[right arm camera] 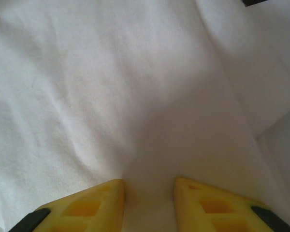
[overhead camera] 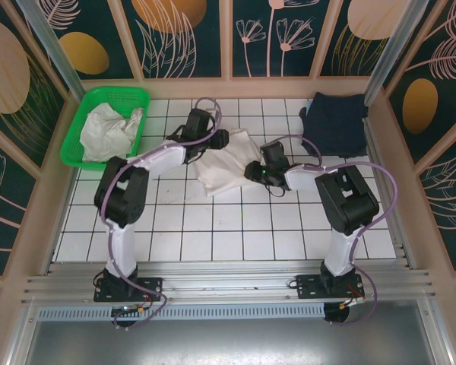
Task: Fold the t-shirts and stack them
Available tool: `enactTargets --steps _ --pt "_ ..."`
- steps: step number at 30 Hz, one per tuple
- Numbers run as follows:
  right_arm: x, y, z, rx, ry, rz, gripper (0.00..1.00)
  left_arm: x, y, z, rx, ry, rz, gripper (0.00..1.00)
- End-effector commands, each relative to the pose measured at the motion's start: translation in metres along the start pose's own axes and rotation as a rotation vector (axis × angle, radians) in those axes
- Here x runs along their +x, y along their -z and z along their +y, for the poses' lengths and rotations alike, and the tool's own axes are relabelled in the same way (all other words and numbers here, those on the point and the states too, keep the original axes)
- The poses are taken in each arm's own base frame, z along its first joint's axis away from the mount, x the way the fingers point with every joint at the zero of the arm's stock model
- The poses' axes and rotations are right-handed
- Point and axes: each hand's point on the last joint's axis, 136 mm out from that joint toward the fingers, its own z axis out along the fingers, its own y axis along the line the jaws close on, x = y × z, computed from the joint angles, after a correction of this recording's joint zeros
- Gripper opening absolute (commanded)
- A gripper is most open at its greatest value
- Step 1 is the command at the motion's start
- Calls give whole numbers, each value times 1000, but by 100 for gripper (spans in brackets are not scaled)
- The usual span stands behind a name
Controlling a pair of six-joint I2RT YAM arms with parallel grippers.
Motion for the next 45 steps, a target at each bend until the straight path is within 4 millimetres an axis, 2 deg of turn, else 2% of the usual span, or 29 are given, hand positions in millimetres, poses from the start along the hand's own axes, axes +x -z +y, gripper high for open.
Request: enactTargets --steps 1,4,7,11,15,17,19,20,21,23,27,29,31,33,35,37,42,45 --pt "-2 3 -27 54 -36 -24 33 36 -25 36 -79 -4 150 46" --pt "-15 10 -36 73 -33 -43 35 50 -28 43 -89 -15 170 46" --pt "-31 24 -34 97 -14 -80 40 68 -24 55 -126 -14 195 45" --pt "-32 42 -2 55 32 -116 44 95 -9 50 -70 26 230 41" --pt "-8 39 29 -6 97 -91 47 115 19 36 31 104 215 39" --pt "2 29 25 -2 93 -55 48 126 36 24 91 134 195 39" --pt "5 20 11 51 83 -36 47 133 49 12 114 145 176 39" --pt "5 16 3 79 76 -26 47 147 55 7 122 143 188 40" --pt "5 12 -2 91 71 -19 46 153 59 1 131 148 188 40" --pt "2 6 -9 95 67 -11 47 172 65 -24 185 139 209 40" --pt "-16 -6 -18 126 98 -11 46 202 79 -74 352 199 228 39" --pt "-34 -8 -24 164 119 -31 46 203 91 -100 426 215 212 41" --pt "-48 -4 -23 178 133 -41 46 198 102 -113 445 199 192 45" --pt "-59 7 -16 181 158 -69 47 187 113 -113 429 182 154 55" --pt "-62 22 -5 173 189 -101 49 173 120 -99 328 145 102 64" --pt "-58 34 4 160 205 -120 50 161 126 -85 240 110 57 68" --pt "-22 46 23 134 246 -120 51 140 133 -44 93 104 -7 67" --pt "0 49 49 85 289 -114 51 136 131 -11 46 156 -13 64"
